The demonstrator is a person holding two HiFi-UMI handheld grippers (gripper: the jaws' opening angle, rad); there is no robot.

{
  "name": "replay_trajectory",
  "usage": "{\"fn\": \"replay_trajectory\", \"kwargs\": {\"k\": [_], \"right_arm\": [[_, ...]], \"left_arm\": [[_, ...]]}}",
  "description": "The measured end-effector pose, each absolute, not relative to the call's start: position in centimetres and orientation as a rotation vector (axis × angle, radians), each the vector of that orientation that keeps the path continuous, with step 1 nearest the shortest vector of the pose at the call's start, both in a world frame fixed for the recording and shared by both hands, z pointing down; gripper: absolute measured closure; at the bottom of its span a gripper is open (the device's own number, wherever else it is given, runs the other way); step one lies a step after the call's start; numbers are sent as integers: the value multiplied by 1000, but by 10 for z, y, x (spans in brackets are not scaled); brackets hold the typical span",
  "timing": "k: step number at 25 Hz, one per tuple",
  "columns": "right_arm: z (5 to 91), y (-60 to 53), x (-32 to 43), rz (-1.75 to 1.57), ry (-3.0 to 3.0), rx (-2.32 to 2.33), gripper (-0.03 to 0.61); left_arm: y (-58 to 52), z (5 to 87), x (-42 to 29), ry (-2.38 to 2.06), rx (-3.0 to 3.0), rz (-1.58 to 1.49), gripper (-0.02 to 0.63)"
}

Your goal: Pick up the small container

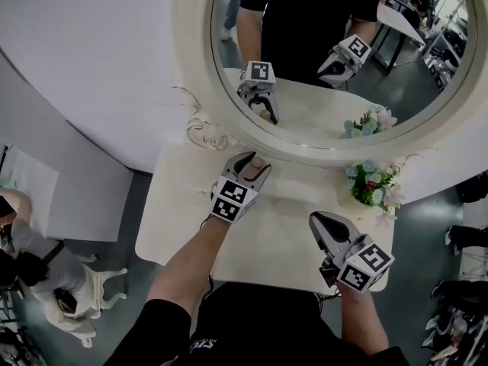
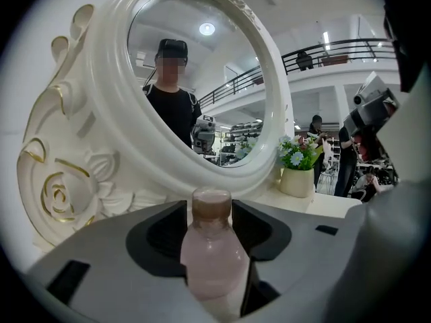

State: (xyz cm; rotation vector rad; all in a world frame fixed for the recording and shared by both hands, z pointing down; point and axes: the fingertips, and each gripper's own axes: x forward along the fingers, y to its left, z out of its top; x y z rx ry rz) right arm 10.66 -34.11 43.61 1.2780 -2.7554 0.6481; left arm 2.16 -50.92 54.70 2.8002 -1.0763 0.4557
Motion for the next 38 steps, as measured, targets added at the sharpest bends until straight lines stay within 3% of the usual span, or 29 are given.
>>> {"fn": "replay_trajectory", "kwargs": {"k": [19, 38], "right_arm": [[431, -329, 94, 667, -2758, 1304, 568], [410, -303, 44, 593, -2814, 1286, 568]], "left_arm": [[-503, 534, 12, -1089, 2765, 411, 466], [-447, 464, -50, -1087, 2826, 407, 471]]}}
